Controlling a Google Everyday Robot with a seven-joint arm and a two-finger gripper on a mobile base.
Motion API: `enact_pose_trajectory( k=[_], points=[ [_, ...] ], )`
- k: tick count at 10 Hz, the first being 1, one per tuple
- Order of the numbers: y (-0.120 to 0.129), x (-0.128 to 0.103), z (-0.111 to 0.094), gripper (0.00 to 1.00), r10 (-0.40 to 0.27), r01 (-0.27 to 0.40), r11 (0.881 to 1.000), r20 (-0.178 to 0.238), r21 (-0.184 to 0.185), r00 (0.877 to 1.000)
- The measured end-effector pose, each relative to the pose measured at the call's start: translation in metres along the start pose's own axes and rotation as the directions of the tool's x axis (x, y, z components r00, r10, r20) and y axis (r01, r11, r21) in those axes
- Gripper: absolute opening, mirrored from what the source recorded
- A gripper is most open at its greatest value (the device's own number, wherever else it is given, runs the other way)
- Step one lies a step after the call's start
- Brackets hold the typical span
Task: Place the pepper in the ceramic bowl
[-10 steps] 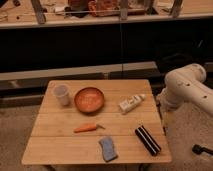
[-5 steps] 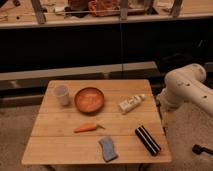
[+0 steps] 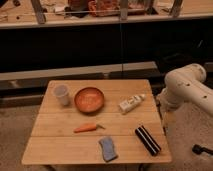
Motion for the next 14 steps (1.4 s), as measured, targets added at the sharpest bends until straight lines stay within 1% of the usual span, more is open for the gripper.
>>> enact_pose_trajectory(
  k=[5,6,7,8,10,12,14],
  points=[
    [0.000,0.000,0.000,0.80,-0.001,0.001,1.000,0.000,0.000,1.000],
    [0.001,-0.003,0.000,0.80,-0.008,0.008,1.000,0.001,0.002,1.000],
    [0.001,-0.011,0.001,0.80,-0.019,0.019,1.000,0.000,0.005,1.000],
    [0.001,-0.024,0.001,0.80,-0.030,0.030,1.000,0.001,0.008,1.000],
    [0.001,-0.067,0.002,0.80,-0.068,0.068,0.998,0.002,0.019,0.998],
    [0.003,-0.091,0.004,0.80,-0.104,0.104,0.994,0.009,0.025,0.994],
    [0.007,-0.110,0.008,0.80,-0.137,0.136,0.990,0.020,0.031,0.990]
  ],
)
